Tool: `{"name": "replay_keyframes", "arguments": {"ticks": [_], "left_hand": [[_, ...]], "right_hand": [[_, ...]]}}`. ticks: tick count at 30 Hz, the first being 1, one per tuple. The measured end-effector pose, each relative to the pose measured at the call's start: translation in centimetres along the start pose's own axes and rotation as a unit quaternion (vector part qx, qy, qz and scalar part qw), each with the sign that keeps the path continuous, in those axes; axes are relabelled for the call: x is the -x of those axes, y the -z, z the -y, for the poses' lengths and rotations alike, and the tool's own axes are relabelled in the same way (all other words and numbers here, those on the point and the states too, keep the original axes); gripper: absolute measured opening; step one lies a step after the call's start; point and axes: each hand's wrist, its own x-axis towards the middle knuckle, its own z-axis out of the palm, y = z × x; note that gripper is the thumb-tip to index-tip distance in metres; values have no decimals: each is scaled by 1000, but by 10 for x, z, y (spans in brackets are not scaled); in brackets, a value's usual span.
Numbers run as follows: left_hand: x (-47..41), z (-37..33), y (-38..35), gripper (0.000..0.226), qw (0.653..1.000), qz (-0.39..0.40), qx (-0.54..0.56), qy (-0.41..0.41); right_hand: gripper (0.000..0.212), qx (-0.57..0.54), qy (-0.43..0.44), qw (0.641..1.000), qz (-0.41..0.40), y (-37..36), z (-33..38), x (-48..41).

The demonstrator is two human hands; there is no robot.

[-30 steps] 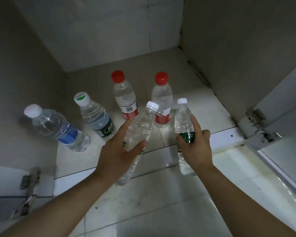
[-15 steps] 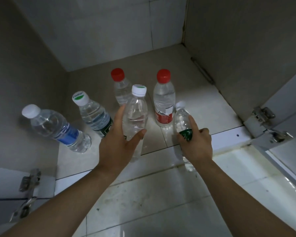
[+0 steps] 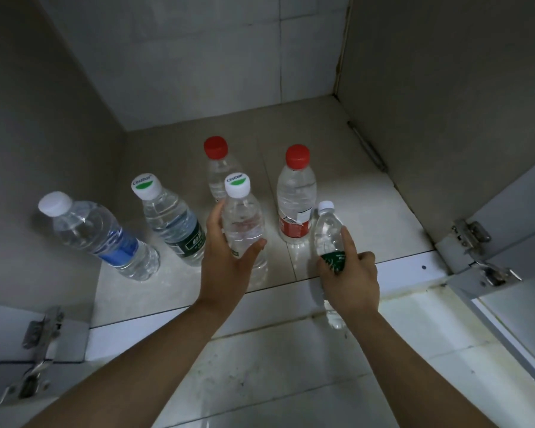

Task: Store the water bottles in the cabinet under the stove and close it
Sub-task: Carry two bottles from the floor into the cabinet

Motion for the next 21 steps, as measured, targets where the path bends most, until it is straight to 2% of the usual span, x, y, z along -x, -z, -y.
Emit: {"name": "replay_keyframes", "arguments": {"ticks": [4, 8, 12, 15, 18, 21], "left_hand": [[6, 1, 0, 82, 999, 3, -33, -17], [16, 1, 12, 89, 993, 47, -101, -26], [27, 2, 31, 95, 975, 84, -207, -10], [38, 14, 43, 92, 957, 112, -266, 12], [46, 29, 49, 81, 925, 174, -337, 22], [49, 42, 50, 77, 847, 243, -473, 21]], "right_hand": [[78, 26, 20, 999, -2, -2, 1, 3], [79, 66, 24, 997, 12, 0, 1, -2], [72, -1, 13, 999, 43, 7, -6, -13], [80, -60, 18, 998, 31, 13, -8, -10], [91, -112, 55, 992, 4, 25, 0, -4], [96, -159, 105, 981, -31, 39, 12, 1]]}}
